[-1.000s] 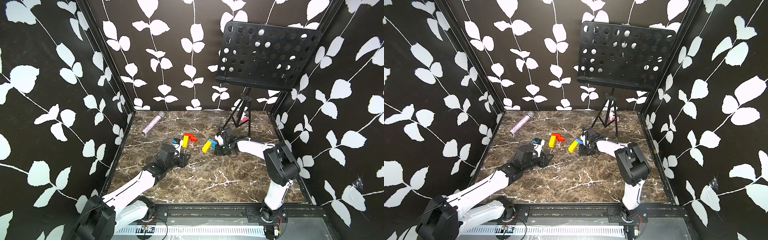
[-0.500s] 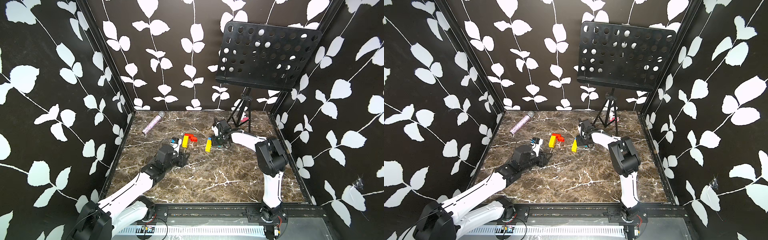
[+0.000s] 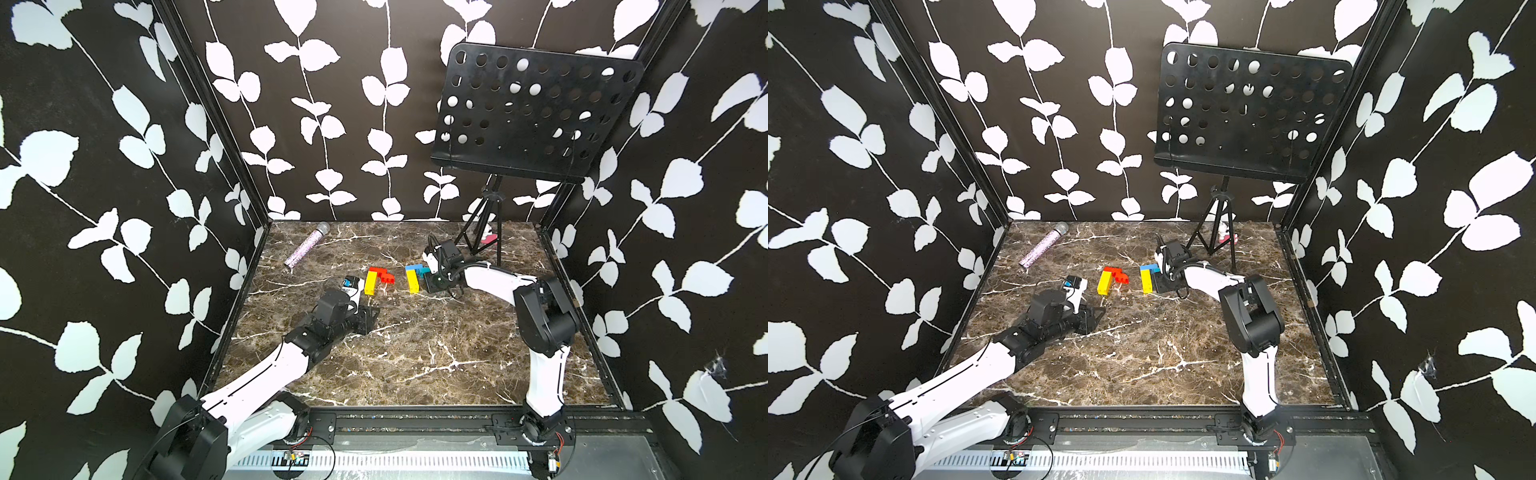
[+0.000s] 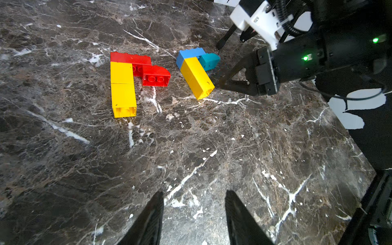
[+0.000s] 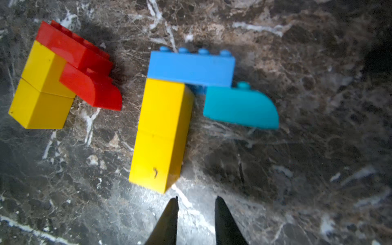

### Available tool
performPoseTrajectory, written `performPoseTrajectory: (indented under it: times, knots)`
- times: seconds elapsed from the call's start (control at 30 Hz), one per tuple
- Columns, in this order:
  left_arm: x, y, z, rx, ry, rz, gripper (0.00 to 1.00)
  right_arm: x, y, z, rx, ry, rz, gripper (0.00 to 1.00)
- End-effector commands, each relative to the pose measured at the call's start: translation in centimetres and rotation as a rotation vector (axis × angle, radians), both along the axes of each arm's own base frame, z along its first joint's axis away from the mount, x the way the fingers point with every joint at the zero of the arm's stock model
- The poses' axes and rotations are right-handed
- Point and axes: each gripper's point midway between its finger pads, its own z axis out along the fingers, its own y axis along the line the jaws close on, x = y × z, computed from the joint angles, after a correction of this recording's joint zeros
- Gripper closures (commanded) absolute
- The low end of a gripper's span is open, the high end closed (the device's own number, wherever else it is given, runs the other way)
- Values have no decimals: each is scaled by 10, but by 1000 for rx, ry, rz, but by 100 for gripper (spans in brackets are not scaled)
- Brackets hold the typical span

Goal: Assemble the letter r with lego
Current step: Adjust the lego brick at the center of the board.

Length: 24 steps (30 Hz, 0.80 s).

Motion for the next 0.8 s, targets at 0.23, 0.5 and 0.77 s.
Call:
performPoseTrajectory:
  times: [0.23, 0.5, 0.77]
  knots:
    - [2, -5, 12, -31, -16, -8, 50, -3, 36, 28, 42, -89, -75, 66]
    - [-1, -1, 8, -32, -13, 5, 50, 20, 37, 13, -70, -99, -66, 62]
    - [0, -1, 5, -26, -6, 6, 50, 24, 40, 0, -84, -67, -76, 59]
